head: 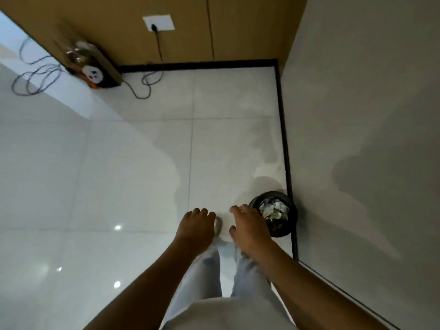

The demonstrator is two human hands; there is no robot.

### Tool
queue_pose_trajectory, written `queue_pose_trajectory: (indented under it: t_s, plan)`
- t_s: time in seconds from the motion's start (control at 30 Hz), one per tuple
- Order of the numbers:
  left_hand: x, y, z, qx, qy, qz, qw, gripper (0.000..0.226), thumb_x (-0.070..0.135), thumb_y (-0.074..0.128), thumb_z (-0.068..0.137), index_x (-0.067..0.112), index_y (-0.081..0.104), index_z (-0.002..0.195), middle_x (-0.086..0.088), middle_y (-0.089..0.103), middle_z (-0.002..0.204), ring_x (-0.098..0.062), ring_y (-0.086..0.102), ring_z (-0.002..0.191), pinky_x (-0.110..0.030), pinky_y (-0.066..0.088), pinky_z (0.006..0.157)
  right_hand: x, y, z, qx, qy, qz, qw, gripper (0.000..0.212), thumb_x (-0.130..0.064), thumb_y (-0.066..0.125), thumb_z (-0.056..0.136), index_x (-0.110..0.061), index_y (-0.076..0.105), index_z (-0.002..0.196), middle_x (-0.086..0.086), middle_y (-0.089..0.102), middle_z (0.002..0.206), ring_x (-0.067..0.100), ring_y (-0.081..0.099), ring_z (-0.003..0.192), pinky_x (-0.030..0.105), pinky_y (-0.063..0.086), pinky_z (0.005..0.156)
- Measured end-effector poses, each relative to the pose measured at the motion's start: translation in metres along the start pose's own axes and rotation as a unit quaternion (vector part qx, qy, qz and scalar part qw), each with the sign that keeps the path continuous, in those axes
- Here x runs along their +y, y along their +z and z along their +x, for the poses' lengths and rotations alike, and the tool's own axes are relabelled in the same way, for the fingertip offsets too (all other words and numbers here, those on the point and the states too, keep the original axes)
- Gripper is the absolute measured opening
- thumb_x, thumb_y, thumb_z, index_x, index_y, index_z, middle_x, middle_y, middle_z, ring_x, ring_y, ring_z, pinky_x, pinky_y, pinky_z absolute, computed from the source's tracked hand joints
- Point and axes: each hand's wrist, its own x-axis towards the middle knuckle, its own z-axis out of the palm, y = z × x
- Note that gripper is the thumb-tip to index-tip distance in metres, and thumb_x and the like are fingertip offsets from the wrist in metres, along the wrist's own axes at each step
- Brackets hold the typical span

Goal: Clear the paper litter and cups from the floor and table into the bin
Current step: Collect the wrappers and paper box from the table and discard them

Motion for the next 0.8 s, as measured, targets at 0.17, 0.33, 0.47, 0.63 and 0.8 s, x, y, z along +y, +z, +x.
queue_pose_trajectory:
  t_s: [0.17,0.33,0.47,0.63,0.8]
  plan:
    - [-0.014,0.026,-0.099,0.040,-0.159,-0.115,0.980,0.027,0.024,0.039,0.096,0.013,0.051,0.118,-0.006,0.057,0.116,-0.023,0.052,0.109,-0.031,0.041,0.092,-0.060,0.005,-0.035,-0.063,-0.128,-0.105,0.984,0.044,-0.026,0.047,0.095,-0.021,0.037,0.138,0.005,0.044,0.136,0.028,0.043,0.120,0.038,0.044,0.092]
    - [-0.034,0.069,-0.205,0.066,-0.305,-0.196,0.930,0.030,0.025,0.039,0.097,0.012,0.049,0.122,-0.007,0.056,0.115,-0.025,0.052,0.107,-0.032,0.041,0.087,-0.134,0.039,-0.078,-0.113,-0.237,-0.208,0.942,0.047,-0.026,0.046,0.096,-0.023,0.034,0.141,0.005,0.042,0.137,0.028,0.042,0.122,0.039,0.040,0.094]
    - [-0.047,0.116,-0.286,0.093,-0.390,-0.261,0.878,0.034,0.030,0.039,0.098,0.012,0.048,0.125,-0.007,0.056,0.117,-0.025,0.052,0.108,-0.033,0.041,0.087,-0.201,0.087,-0.119,-0.137,-0.312,-0.275,0.899,0.046,-0.024,0.046,0.096,-0.023,0.035,0.140,0.005,0.043,0.137,0.027,0.042,0.122,0.038,0.039,0.095]
    - [-0.058,0.196,-0.401,0.110,-0.488,-0.352,0.791,0.035,0.032,0.038,0.098,0.013,0.047,0.127,-0.007,0.055,0.119,-0.024,0.052,0.109,-0.033,0.042,0.087,-0.288,0.177,-0.189,-0.180,-0.406,-0.353,0.824,0.046,-0.023,0.046,0.095,-0.022,0.036,0.140,0.005,0.044,0.134,0.027,0.042,0.120,0.039,0.040,0.096]
    - [-0.053,0.286,-0.525,0.108,-0.578,-0.420,0.691,0.036,0.032,0.038,0.098,0.014,0.047,0.128,-0.006,0.054,0.122,-0.025,0.052,0.111,-0.034,0.043,0.087,-0.364,0.283,-0.278,-0.207,-0.498,-0.415,0.733,0.044,-0.023,0.047,0.094,-0.020,0.038,0.137,0.005,0.045,0.132,0.027,0.044,0.119,0.039,0.040,0.094]
